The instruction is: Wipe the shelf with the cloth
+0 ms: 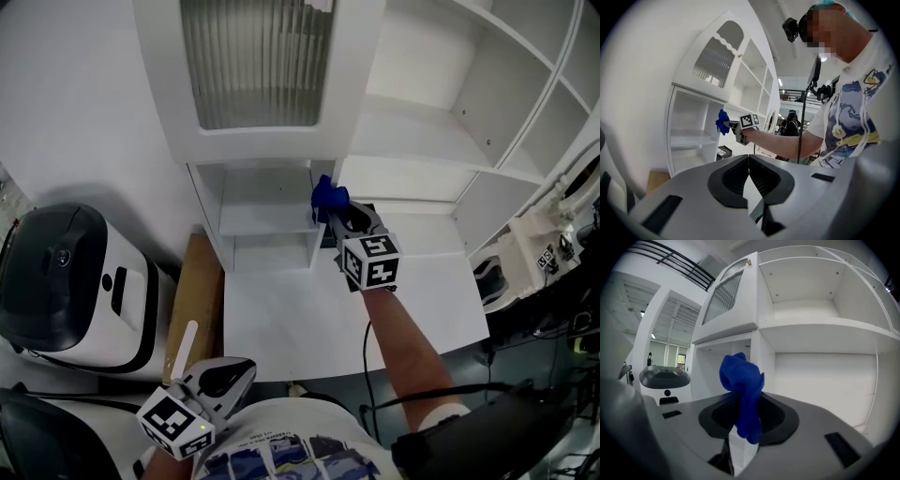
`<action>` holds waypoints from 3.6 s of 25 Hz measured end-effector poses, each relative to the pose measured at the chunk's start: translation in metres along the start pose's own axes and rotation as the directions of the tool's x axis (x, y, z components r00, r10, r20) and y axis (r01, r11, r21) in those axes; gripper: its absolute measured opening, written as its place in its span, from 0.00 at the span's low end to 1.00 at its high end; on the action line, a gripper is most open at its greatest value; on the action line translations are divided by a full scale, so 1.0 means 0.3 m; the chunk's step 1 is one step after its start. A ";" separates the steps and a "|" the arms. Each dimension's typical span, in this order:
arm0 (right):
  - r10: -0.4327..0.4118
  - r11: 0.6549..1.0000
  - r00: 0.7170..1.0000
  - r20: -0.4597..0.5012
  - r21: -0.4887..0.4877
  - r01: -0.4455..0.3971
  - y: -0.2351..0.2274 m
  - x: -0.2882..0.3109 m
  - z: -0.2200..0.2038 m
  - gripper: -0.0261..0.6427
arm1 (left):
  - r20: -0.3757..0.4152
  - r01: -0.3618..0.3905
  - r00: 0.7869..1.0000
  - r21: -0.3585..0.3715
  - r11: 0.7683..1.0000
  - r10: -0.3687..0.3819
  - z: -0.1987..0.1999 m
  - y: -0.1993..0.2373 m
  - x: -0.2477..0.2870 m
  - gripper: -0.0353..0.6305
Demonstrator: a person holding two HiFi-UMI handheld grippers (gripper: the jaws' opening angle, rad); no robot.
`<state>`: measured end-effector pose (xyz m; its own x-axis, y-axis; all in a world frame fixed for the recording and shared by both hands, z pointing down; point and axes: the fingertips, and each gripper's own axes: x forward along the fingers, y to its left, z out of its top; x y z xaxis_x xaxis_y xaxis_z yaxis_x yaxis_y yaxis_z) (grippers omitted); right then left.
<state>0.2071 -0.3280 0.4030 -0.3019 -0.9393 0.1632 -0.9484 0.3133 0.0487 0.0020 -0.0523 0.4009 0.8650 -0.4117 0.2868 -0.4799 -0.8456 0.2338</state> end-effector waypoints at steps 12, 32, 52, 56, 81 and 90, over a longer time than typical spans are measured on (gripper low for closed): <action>-0.013 1.000 0.991 0.132 0.006 0.012 -0.027 -0.043 0.266 0.22 | 0.010 -0.015 1.000 0.002 1.000 0.015 -0.003 -0.013 -0.020 0.07; 0.016 0.999 0.986 0.165 0.035 -0.022 0.138 0.042 0.330 0.22 | 0.031 -0.092 0.995 -0.027 0.995 0.093 -0.032 0.028 -0.141 0.07; 0.192 0.981 0.970 0.152 -0.007 -0.193 0.585 0.254 0.381 0.22 | 0.077 -0.187 0.978 -0.083 0.979 0.194 -0.087 0.102 -0.360 0.07; 0.199 0.980 0.969 0.148 -0.017 -0.199 0.646 0.284 0.387 0.22 | 0.084 -0.197 0.975 -0.087 0.976 0.205 -0.101 0.105 -0.411 0.07; 0.047 0.998 0.984 -0.174 -0.028 -0.053 0.398 0.424 -0.015 0.22 | 0.089 -0.136 0.986 -0.052 0.989 0.141 -0.070 0.108 -0.390 0.07; 0.092 0.985 0.964 -0.249 -0.117 -0.124 0.406 0.692 -0.040 0.22 | 0.062 -0.188 0.980 -0.046 0.981 0.190 -0.001 0.179 -0.306 0.07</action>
<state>0.0302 -0.4832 0.4545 -0.3540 -0.8419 0.4073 -0.8858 0.4415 0.1428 -0.1031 -0.0597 0.3875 0.7653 -0.5855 0.2675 -0.6399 -0.7367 0.2183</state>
